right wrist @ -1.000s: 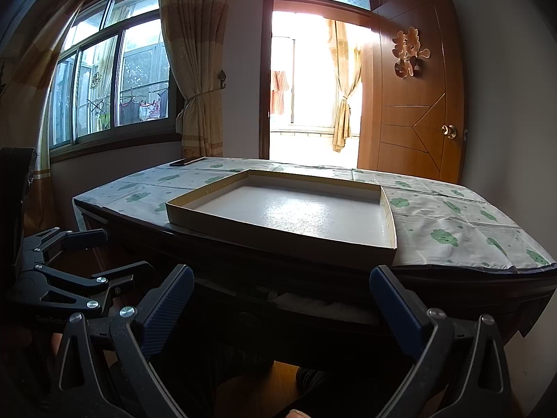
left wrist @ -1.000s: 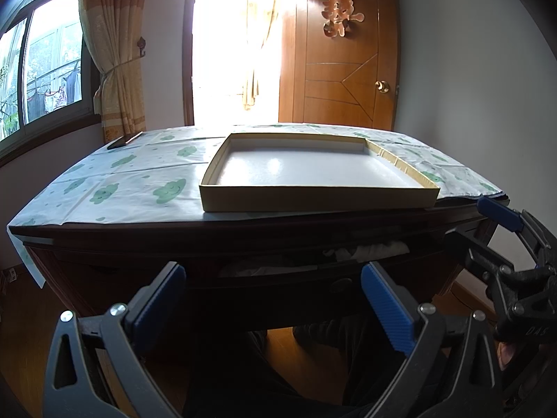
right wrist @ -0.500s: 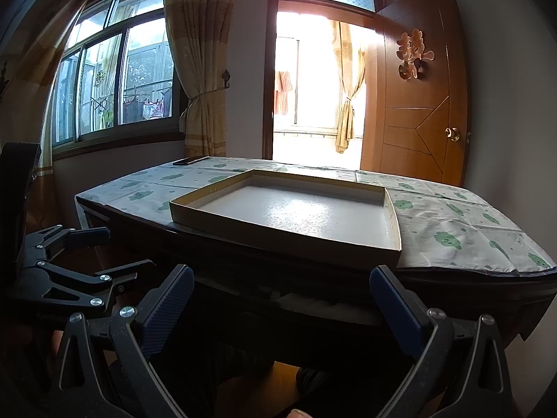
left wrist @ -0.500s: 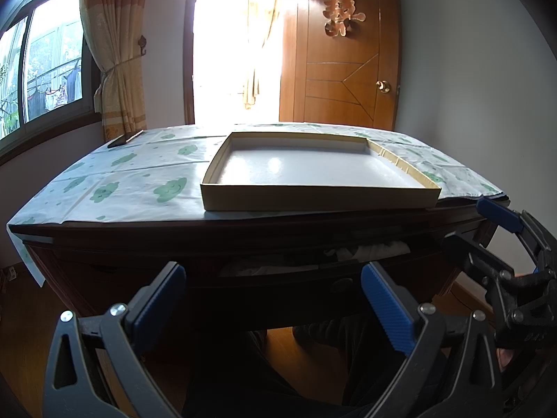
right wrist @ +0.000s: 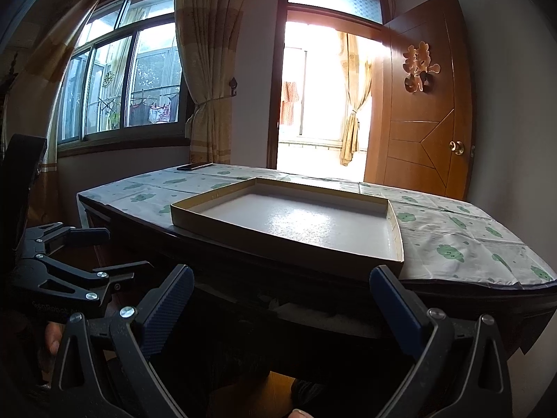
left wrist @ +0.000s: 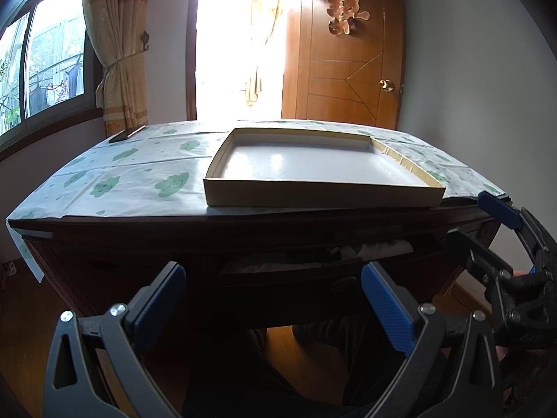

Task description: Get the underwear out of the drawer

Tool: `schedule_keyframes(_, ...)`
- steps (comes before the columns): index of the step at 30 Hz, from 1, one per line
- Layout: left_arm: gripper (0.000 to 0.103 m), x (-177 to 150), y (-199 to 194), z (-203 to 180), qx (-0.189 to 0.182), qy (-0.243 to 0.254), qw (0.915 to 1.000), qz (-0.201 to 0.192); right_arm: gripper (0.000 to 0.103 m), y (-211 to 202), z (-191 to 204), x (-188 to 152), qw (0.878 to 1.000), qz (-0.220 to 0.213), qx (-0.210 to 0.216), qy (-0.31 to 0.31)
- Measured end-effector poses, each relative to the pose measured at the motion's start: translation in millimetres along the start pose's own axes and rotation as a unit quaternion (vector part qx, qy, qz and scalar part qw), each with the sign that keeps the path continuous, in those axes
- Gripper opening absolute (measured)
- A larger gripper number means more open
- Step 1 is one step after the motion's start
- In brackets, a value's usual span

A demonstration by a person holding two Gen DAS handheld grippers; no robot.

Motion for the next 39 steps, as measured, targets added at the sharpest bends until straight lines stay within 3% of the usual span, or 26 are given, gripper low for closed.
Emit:
schedule_keyframes(10, 0.103, -4.0, 11.2, 4.1, -0.002, -0.010, 0.9998, 0.015, 0.102, 24.4, -5.0, 9.5, 0.995, -0.085, 0.018, -0.040)
schedule_keyframes(16, 0.103, -4.4, 13.8, 5.5, 0.000, -0.011, 0.9999, 0.011, 0.102, 37.7, -12.9, 14.0, 0.989, -0.132, -0.023, -0.058)
schedule_keyframes(26, 0.103, -4.3, 25.7, 14.1, 0.010, -0.016, 0.9998, 0.004, 0.102, 58.5, -18.6, 8.8, 0.983, -0.149, -0.055, -0.093)
schedule_keyframes(39, 0.103, -6.8, 24.6, 6.8, -0.006, -0.017, 0.9998, 0.009, 0.102, 62.7, -20.7, 10.3, 0.969, -0.179, -0.094, -0.142)
Point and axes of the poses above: each gripper's, at about its wrist camera, not at the fingertips, and y roughly the way its jaws point, z to its left, x to its top, the point moved 10 cm from there along y, roughly the way its jaws point, and after that the axes turned 15 degrees about z, right-handed, at the moved point
